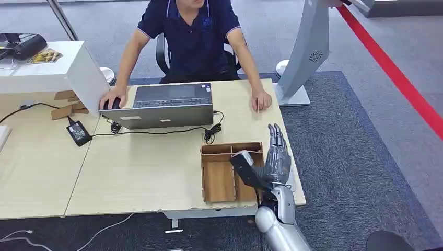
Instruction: Pass the card to the sensor for recognition and then transmit it.
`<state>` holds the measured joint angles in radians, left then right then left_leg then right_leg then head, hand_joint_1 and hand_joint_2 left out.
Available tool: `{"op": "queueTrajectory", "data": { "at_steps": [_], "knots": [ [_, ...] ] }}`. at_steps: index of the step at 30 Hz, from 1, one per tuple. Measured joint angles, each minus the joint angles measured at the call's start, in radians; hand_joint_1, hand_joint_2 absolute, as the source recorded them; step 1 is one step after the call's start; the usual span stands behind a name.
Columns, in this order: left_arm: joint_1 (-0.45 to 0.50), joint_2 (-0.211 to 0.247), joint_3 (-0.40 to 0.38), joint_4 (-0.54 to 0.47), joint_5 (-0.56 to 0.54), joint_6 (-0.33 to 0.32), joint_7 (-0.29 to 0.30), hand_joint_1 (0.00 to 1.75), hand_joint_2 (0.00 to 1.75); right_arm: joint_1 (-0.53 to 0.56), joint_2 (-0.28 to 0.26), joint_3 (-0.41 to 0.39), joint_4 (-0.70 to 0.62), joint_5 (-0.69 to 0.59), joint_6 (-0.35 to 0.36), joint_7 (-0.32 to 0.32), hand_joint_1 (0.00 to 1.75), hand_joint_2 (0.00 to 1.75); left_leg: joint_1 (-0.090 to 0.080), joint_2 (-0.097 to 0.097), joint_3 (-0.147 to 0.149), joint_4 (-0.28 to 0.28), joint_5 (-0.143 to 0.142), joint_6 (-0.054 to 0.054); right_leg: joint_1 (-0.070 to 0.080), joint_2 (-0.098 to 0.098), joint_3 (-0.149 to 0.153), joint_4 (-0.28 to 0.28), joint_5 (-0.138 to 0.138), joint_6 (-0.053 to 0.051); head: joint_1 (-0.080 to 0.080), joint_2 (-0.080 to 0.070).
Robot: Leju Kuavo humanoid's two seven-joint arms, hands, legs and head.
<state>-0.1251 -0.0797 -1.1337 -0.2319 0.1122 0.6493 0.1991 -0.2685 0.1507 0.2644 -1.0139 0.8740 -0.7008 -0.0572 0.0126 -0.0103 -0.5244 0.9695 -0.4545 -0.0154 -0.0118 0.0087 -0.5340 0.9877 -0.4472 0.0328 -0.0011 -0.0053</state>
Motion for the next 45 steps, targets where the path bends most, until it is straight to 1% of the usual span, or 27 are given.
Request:
{"op": "queueTrajectory", "data": {
  "at_steps": [26,45],
  "knots": [
    [0.0,0.0,0.0,0.0,-0.002,0.0,-0.001,0.0,0.0,-0.002,0.0,0.0,-0.01,-0.002,0.0,0.005,0.0,1.75,0.0,0.0,0.0,0.0,0.0,0.0,0.0,0.0,0.0,0.0,0.0,0.0,0.0,0.0],
    [0.0,0.0,0.0,0.0,-0.003,0.0,-0.001,0.0,0.0,-0.002,-0.001,0.0,-0.009,0.005,0.0,0.035,0.0,1.75,0.0,0.0,0.0,0.0,0.0,0.0,0.0,0.0,0.0,0.0,0.0,0.0,0.0,0.0]
  ]
}}
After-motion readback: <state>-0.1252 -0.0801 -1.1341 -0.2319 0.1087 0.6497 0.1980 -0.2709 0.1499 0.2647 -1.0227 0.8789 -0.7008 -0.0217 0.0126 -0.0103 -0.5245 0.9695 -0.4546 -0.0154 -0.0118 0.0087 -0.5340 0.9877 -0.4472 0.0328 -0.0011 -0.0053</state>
